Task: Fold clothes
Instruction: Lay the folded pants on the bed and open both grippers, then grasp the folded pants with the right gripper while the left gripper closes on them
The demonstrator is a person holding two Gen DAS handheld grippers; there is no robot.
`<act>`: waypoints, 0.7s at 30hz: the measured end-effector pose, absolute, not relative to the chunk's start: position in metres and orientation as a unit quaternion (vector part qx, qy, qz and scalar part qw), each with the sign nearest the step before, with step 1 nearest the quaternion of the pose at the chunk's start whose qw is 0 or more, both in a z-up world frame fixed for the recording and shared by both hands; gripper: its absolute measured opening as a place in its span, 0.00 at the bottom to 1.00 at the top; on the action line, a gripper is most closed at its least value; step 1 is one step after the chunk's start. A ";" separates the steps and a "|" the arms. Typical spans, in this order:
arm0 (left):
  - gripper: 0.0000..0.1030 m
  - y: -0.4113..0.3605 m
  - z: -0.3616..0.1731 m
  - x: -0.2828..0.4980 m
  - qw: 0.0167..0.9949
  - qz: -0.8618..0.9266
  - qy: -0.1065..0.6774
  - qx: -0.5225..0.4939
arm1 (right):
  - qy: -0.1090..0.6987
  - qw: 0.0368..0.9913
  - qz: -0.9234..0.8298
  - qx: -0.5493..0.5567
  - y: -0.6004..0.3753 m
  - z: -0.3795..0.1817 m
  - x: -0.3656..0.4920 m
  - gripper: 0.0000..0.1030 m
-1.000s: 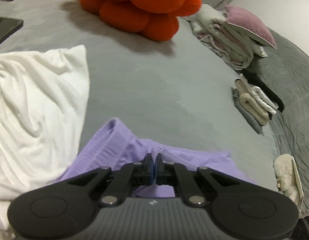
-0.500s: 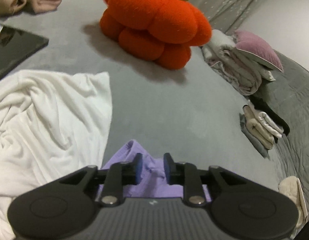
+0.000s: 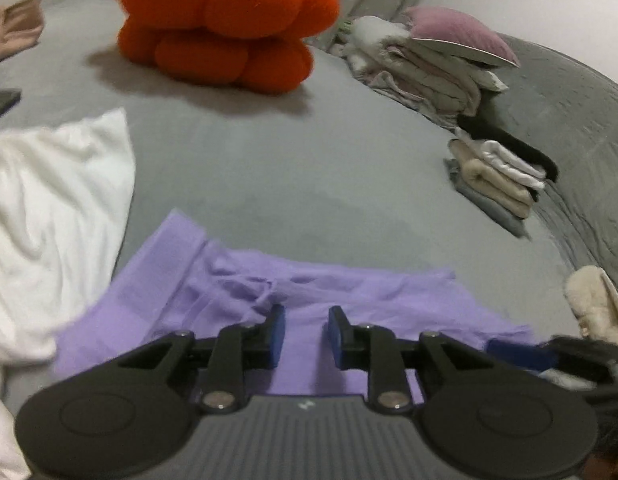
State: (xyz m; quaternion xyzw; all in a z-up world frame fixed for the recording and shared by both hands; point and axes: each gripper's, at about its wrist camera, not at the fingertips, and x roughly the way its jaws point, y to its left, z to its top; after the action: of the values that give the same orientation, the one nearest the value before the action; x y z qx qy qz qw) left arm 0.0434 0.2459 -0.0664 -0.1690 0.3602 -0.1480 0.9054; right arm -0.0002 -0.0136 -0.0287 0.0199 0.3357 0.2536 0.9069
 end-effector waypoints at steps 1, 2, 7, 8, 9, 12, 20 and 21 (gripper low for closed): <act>0.23 0.249 -0.071 0.040 0.909 -0.150 0.347 -0.179 | 0.336 0.907 0.252 0.024 -0.019 -0.031 0.003 0.45; 0.23 0.251 -0.073 0.037 0.911 -0.153 0.336 -0.185 | 0.336 0.907 0.250 0.027 -0.025 -0.033 0.006 0.45; 0.34 0.252 -0.070 0.021 0.922 -0.141 0.307 -0.192 | 0.359 0.901 0.236 0.055 -0.052 -0.047 0.023 0.45; 0.46 0.250 -0.068 0.016 0.925 -0.135 0.301 -0.187 | 0.367 0.897 0.237 0.063 -0.055 -0.046 0.027 0.45; 0.57 0.246 -0.065 0.013 0.929 -0.127 0.296 -0.179 | 0.373 0.893 0.241 0.071 -0.059 -0.045 0.029 0.45; 0.74 0.232 -0.057 0.004 0.940 -0.098 0.289 -0.152 | 0.374 0.888 0.256 0.075 -0.069 -0.033 0.030 0.47; 0.81 0.190 -0.040 -0.023 0.948 -0.084 0.287 -0.106 | 0.413 0.863 0.256 0.134 -0.116 -0.024 0.035 0.54; 0.82 0.183 -0.038 -0.026 0.949 -0.088 0.286 -0.101 | 0.419 0.860 0.253 0.147 -0.124 -0.024 0.035 0.54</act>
State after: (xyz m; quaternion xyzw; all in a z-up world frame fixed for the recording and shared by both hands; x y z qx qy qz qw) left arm -0.0265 0.1830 -0.0383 -0.1013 0.2858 -0.0875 0.9489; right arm 0.0349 -0.1240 -0.0236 0.1469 0.4187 0.2533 0.8596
